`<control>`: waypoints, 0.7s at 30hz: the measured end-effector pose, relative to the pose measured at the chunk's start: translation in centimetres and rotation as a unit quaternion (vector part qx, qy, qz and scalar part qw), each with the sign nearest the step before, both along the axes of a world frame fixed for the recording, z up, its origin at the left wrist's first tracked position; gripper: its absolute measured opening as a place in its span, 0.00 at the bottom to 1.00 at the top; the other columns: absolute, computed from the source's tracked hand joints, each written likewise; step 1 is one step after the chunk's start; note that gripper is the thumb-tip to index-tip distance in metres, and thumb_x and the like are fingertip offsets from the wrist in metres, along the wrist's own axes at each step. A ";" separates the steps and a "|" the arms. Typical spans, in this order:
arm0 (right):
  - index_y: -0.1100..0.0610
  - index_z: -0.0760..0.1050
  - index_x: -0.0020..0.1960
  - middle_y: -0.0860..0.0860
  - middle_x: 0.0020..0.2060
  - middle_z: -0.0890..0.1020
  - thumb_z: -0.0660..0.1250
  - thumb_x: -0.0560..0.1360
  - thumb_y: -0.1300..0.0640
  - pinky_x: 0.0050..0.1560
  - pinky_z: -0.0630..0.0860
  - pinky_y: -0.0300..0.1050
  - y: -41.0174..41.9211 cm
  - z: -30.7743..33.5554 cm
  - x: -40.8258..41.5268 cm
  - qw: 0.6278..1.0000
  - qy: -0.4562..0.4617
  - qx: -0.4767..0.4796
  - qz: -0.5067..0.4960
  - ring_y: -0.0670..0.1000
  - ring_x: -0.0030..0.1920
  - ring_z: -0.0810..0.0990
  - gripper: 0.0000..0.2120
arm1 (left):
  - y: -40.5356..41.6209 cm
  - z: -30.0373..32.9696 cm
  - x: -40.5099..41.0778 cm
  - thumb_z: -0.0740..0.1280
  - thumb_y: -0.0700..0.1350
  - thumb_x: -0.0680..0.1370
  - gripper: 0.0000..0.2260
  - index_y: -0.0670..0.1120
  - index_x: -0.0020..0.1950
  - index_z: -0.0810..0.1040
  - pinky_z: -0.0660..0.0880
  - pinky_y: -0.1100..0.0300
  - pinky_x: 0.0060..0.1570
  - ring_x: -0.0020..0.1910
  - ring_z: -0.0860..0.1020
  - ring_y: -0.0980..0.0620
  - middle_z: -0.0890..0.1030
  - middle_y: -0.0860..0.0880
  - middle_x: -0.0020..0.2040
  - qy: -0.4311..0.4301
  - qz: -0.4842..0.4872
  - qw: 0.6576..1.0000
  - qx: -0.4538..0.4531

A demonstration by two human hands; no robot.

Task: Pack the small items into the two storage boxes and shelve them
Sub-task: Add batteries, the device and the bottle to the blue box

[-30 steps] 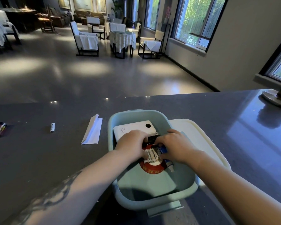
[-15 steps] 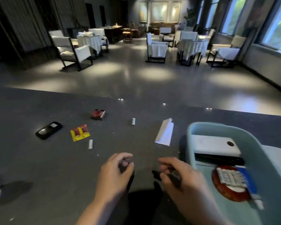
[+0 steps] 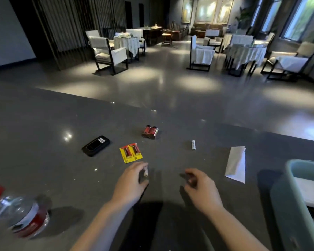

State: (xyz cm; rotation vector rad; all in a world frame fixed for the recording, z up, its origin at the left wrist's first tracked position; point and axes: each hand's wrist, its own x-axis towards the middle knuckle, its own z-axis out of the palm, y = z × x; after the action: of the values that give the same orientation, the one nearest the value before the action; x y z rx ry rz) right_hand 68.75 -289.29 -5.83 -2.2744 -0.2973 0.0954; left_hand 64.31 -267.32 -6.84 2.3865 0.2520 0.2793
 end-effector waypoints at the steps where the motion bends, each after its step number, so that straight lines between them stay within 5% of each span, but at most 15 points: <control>1: 0.51 0.77 0.58 0.44 0.46 0.79 0.70 0.71 0.63 0.55 0.76 0.44 0.5 -0.1 1.8 1.000 -0.009 -0.017 -0.010 0.45 0.45 0.78 0.18 | 0.6 -0.2 1.2 0.74 0.41 0.70 0.26 0.50 0.67 0.73 0.66 0.58 0.66 0.67 0.69 0.54 0.71 0.55 0.67 0.016 -0.015 1.000 0.007; 4: 0.55 0.73 0.66 0.53 0.62 0.76 0.70 0.72 0.61 0.61 0.72 0.47 1.2 -0.3 7.1 0.996 -0.022 -0.089 -0.022 0.54 0.61 0.76 0.23 | 1.9 -1.1 4.1 0.76 0.43 0.68 0.31 0.49 0.70 0.70 0.63 0.55 0.68 0.70 0.65 0.52 0.68 0.53 0.70 0.079 -0.061 0.994 0.041; 9: 0.52 0.59 0.75 0.52 0.76 0.59 0.68 0.76 0.55 0.70 0.65 0.54 1.5 0.3 13.7 0.966 -0.007 -0.253 0.044 0.58 0.73 0.62 0.32 | 2.9 -2.5 5.6 0.76 0.47 0.67 0.27 0.51 0.65 0.74 0.66 0.59 0.62 0.64 0.68 0.53 0.74 0.56 0.62 0.091 -0.102 0.988 0.076; 12: 0.52 0.57 0.76 0.52 0.76 0.57 0.66 0.77 0.55 0.69 0.65 0.56 1.9 0.0 16.2 0.939 0.003 -0.334 0.081 0.59 0.73 0.61 0.31 | 3.1 -2.7 5.6 0.77 0.45 0.67 0.26 0.50 0.63 0.75 0.65 0.62 0.58 0.63 0.69 0.53 0.75 0.55 0.61 0.055 -0.088 0.992 0.071; 15: 0.55 0.64 0.73 0.54 0.71 0.65 0.64 0.77 0.56 0.66 0.68 0.55 2.0 -0.5 18.0 0.919 0.004 -0.380 0.103 0.59 0.69 0.65 0.25 | 2.4 -2.1 5.4 0.77 0.44 0.66 0.24 0.50 0.61 0.77 0.66 0.63 0.53 0.59 0.72 0.54 0.76 0.55 0.57 0.027 -0.065 0.997 0.039; 21: 0.64 0.73 0.63 0.59 0.61 0.73 0.68 0.73 0.61 0.60 0.72 0.51 1.9 -0.4 16.4 0.930 0.002 -0.362 0.062 0.61 0.63 0.73 0.19 | -1.3 -0.6 5.2 0.79 0.42 0.64 0.22 0.47 0.57 0.79 0.71 0.57 0.54 0.55 0.75 0.50 0.79 0.52 0.53 -0.008 -0.051 0.998 -0.019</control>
State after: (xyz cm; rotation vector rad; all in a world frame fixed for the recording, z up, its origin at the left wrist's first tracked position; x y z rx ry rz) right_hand 85.10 -287.35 -6.21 -2.9851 -0.4607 0.3198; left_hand 69.51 -268.67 -7.41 2.3493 0.1264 0.2425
